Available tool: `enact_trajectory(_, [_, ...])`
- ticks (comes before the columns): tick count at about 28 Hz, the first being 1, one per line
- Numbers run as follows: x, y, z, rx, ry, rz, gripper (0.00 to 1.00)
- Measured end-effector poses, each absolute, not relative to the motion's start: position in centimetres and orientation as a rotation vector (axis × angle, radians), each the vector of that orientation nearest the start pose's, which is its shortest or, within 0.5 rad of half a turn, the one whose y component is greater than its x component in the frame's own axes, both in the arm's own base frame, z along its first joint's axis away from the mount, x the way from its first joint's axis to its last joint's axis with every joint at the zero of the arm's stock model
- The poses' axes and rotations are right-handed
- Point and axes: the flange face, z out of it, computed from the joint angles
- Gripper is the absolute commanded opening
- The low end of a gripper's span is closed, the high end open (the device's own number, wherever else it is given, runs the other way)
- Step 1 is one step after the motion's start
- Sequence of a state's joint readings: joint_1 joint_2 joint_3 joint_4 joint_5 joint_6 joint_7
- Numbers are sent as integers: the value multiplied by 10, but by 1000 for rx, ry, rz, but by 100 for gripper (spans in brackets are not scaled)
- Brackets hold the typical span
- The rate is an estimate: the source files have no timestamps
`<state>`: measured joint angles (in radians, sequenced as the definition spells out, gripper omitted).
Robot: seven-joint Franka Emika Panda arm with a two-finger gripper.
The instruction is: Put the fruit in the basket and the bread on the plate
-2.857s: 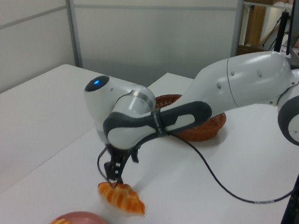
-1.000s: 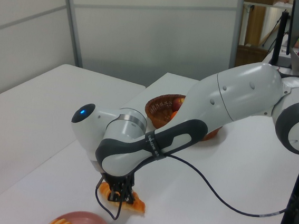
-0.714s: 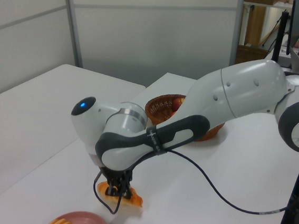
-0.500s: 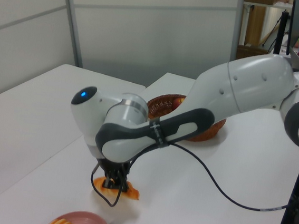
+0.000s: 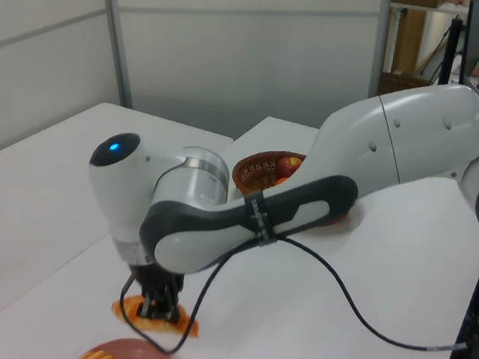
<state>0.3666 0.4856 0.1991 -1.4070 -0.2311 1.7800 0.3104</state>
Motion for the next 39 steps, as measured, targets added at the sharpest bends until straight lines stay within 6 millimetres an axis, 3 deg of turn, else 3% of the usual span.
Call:
enact_trajectory(3, [589,353,422,-3243,-536,62,0])
enact_trajectory(4, [586,359,422,-3237,-550,62,14])
enact_trajectory(5, [582,364,422,-3232,-566,64,36])
enact_trajectory(7, [575,375,420,-3223,-596,67,100])
enact_trajectory(13, [566,390,418,-3216,-639,71,100])
enact_trajectory(22, [574,379,420,-3225,-603,60,100])
enact_trajectory(27, [584,364,441,-3229,-552,4,100])
enact_trajectory(33, [597,316,488,-3245,-418,-49,100])
enact_trajectory(39, [607,229,532,-3273,-191,23,100])
